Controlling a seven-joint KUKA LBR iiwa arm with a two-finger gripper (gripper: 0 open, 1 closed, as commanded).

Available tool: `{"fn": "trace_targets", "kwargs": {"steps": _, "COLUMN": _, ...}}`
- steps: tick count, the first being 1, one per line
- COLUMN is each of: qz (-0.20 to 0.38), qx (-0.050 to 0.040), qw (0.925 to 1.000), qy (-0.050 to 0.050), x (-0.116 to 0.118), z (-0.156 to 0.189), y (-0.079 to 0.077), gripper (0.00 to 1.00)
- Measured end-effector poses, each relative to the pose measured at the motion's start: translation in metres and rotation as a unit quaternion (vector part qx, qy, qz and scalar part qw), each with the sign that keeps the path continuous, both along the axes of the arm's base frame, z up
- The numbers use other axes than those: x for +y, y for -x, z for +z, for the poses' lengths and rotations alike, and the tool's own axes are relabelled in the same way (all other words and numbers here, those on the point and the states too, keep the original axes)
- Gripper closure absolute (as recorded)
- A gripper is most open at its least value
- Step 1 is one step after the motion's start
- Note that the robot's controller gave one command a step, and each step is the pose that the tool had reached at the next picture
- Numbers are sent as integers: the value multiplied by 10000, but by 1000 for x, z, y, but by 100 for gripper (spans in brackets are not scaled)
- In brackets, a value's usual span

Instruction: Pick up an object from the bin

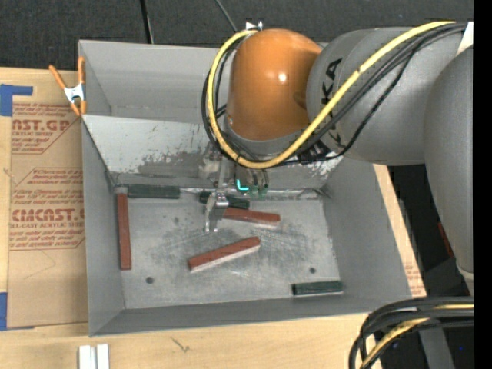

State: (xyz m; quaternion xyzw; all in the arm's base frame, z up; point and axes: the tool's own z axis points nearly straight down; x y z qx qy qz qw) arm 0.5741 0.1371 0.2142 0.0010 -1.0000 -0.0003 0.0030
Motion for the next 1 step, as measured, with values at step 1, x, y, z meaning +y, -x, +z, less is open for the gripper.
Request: {"fn": "trace_targets", "kwargs": {"steps": 1, "qz": -6, "qx": -38, "qw": 10000, "qy": -5, "x": -1, "z": 4, "y": -2, "gripper": 0}}
